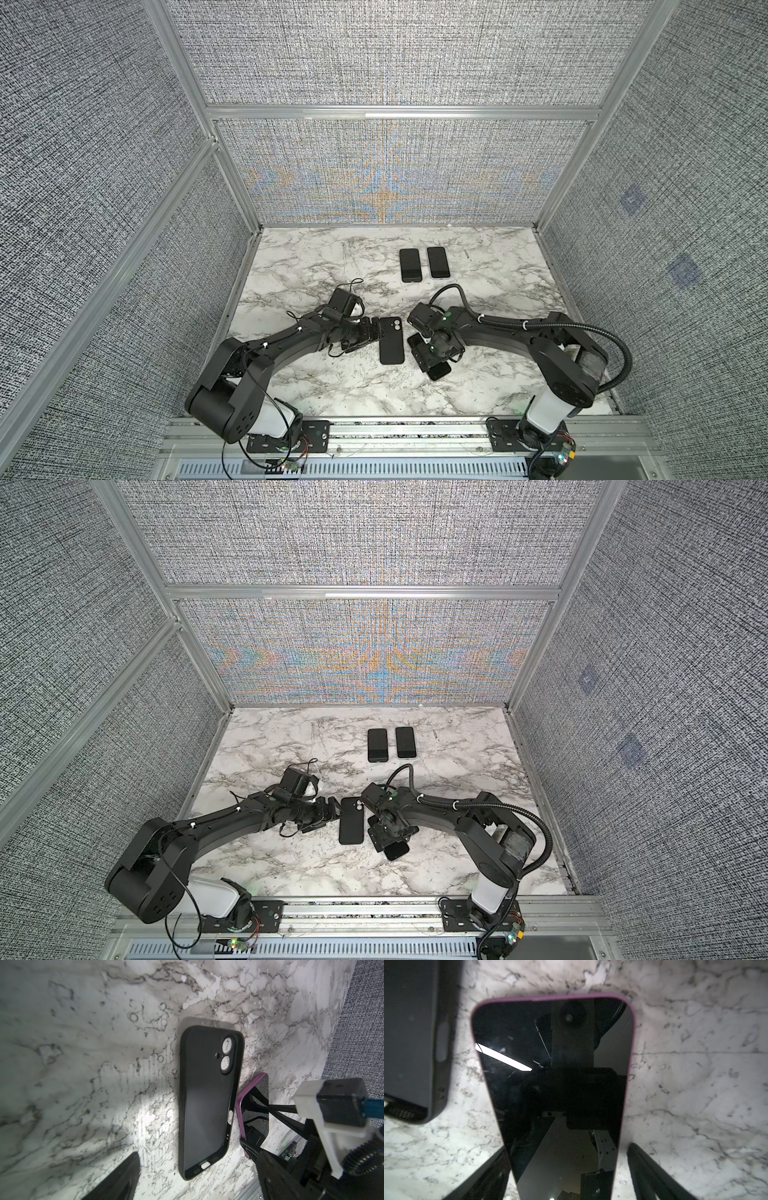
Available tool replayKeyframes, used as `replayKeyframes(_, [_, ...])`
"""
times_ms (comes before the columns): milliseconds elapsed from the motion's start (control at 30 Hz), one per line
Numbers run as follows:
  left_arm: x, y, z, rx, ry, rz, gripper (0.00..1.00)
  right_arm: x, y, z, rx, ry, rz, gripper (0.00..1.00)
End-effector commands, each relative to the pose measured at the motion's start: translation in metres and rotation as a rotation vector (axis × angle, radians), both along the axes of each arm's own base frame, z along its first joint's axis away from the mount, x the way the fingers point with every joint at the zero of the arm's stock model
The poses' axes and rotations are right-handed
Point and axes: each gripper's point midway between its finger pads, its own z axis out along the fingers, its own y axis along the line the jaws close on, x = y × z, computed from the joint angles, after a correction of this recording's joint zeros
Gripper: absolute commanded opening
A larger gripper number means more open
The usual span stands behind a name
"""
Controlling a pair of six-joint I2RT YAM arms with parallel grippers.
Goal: Put the phone into the phone case
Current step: 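Carry the pink-edged phone beside the black-cased phone with the right gripper, then bring the pink-edged phone toward the left gripper while the left gripper reaches to it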
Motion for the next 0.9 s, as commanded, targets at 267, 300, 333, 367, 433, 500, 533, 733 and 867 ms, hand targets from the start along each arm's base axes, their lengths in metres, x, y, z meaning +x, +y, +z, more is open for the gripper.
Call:
replayKeyframes(267, [0.005, -0.004, 0.01, -0.013, -0.008, -0.014, 0.88, 0.002, 0.001, 0.006, 0.009, -0.015, -0.022, 0.75])
replayKeyframes(300, [0.006, -0.005, 0.011, -0.02, -0.008, -0.016, 0.88, 0.003, 0.001, 0.006, 0.01, -0.016, -0.025, 0.74])
replayKeyframes(333, [0.006, -0.006, 0.012, -0.025, -0.009, -0.018, 0.88, 0.002, 0.0, 0.005, 0.006, -0.012, -0.024, 0.73])
replayKeyframes(367, [0.008, -0.007, 0.013, -0.029, -0.014, -0.016, 0.88, 0.003, -0.001, 0.004, 0.001, -0.01, -0.028, 0.73])
replayKeyframes(433, [0.01, -0.008, 0.015, -0.047, -0.02, -0.015, 0.88, 0.001, -0.003, 0.001, -0.008, 0.001, -0.029, 0.72])
replayKeyframes(500, [0.01, -0.009, 0.015, -0.064, -0.017, -0.015, 0.89, 0.009, 0.006, 0.009, 0.011, -0.012, -0.024, 0.71])
replayKeyframes(533, [0.011, -0.009, 0.016, -0.073, -0.016, -0.017, 0.88, 0.01, 0.007, 0.01, 0.008, -0.012, -0.018, 0.71])
replayKeyframes(733, [0.012, -0.013, 0.018, -0.118, -0.019, -0.045, 0.88, 0.017, 0.02, 0.024, 0.068, -0.035, 0.015, 0.69])
replayKeyframes(867, [0.012, -0.023, 0.016, -0.163, -0.002, -0.09, 0.86, 0.02, 0.025, 0.031, 0.106, -0.045, 0.016, 0.68])
